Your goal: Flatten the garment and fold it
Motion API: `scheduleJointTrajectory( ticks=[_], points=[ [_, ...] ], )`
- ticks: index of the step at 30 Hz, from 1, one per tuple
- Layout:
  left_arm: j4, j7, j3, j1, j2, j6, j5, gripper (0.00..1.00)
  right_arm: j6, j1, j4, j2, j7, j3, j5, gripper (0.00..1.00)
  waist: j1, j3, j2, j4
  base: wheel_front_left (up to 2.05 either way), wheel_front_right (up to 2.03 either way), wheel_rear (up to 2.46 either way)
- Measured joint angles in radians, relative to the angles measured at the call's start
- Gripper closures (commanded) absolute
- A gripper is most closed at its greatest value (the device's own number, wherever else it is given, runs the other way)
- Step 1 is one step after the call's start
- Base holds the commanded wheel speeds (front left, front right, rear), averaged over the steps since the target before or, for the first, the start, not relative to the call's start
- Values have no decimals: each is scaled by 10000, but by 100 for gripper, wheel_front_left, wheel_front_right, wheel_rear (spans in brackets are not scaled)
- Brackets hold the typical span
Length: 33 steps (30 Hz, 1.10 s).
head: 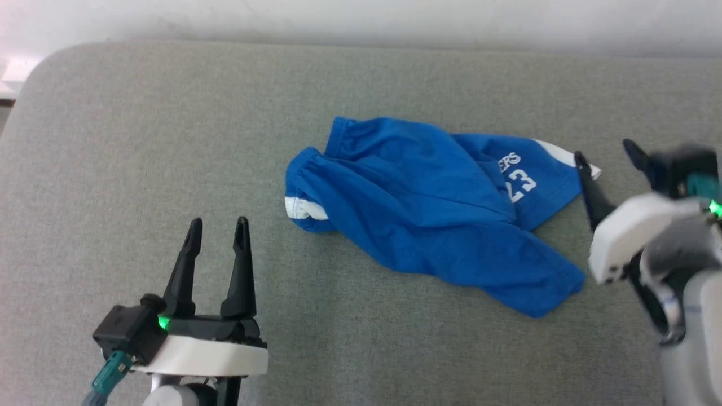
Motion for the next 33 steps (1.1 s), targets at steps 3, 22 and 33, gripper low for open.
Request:
scheduleJointTrajectory(
  ticks=[3,22,33],
  points=[
    [165,0,-69,-135,-10,-84,-46,0,-2,-771,826,-663,1546,334,-13,0,1,227,0,112,0,0,0],
    [828,0,-652,-295,-38,-157,-418,0,0,-1595,3413,-2086,3361,2723,1386,100,-2,177,0,931,0,0,0],
    [865,-2,-1112,-506,-44,-157,-740,0,0,-5077,2464,-4017,2656,4136,1081,100,-1,612,0,1283,0,0,0]
  ],
)
